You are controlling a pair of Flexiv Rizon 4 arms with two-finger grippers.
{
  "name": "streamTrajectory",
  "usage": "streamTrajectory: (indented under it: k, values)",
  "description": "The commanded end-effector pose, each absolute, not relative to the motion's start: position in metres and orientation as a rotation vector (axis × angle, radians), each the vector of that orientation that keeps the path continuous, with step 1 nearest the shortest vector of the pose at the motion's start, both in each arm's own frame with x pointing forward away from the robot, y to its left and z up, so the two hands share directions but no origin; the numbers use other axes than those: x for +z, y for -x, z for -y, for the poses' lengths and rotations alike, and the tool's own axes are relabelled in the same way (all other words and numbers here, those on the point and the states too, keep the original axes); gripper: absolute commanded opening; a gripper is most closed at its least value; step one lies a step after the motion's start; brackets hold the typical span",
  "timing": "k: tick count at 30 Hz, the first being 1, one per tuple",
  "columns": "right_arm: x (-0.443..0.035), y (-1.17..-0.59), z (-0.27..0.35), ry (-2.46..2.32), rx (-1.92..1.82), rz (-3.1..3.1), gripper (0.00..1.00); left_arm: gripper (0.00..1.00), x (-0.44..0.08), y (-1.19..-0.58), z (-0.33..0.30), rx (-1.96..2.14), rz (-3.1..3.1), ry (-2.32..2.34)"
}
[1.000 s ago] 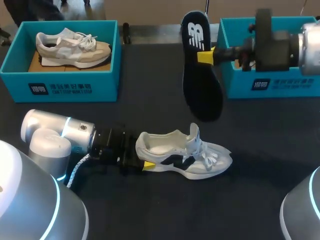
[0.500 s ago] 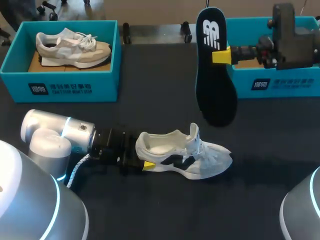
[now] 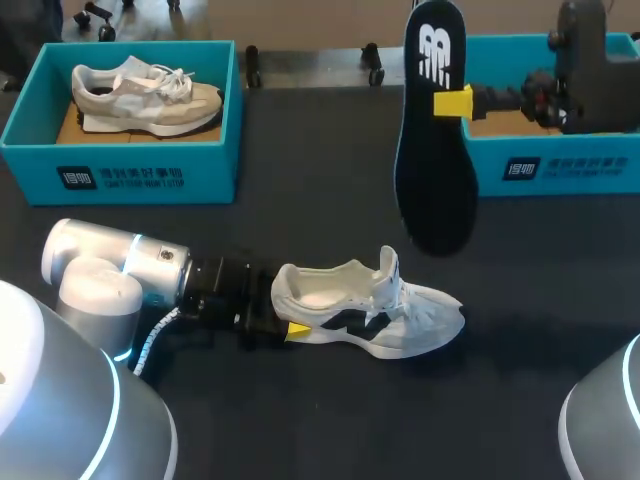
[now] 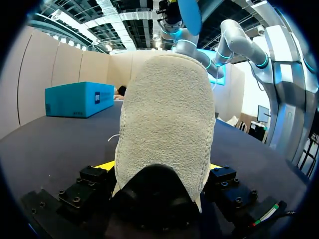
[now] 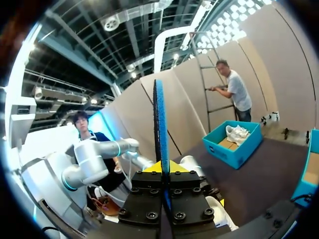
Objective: Take the shoe out of the shoebox, open the shoe tongue, remove and reinsert the insole, then place the shoe into the shoebox
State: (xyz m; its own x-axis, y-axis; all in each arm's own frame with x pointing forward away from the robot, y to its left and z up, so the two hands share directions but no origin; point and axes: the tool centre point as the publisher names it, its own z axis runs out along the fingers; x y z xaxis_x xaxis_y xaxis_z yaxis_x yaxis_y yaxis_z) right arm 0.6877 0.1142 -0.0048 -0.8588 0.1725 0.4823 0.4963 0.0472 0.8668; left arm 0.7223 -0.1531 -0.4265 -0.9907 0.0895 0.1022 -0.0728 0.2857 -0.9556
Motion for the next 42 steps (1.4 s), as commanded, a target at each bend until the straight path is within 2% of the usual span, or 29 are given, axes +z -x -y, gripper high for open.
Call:
streamTrajectory:
  k: [1,30,31,33,35,42]
  values:
    - [-0.004,-0.673,-0.114,0.716,-1.896,2.075,0.00,0.00,-0.431,-0.725,0.152,1.798,2.408,0.016]
    - [-0.003,-0.669,-0.113,0.733,-1.890,2.075,0.00,0.00,-0.431,-0.726,0.153,1.799,2.410,0.010]
    - [-0.003,-0.669,-0.113,0.733,-1.890,2.075,0.00,0.09,-0.432,-0.726,0.153,1.798,2.413,0.010]
    - [-0.003,-0.669,-0.113,0.733,-1.890,2.075,0.00,0.43,-0.433,-0.726,0.152,1.796,2.412,0.010]
    - [-0.003,-0.669,-0.113,0.733,-1.890,2.075,0.00,1.00,-0.433,-0.725,0.151,1.791,2.418,0.018]
    - [-0.003,-0.669,-0.113,0.733,-1.890,2.075,0.00,1.00,-0.432,-0.725,0.140,1.743,2.453,0.029]
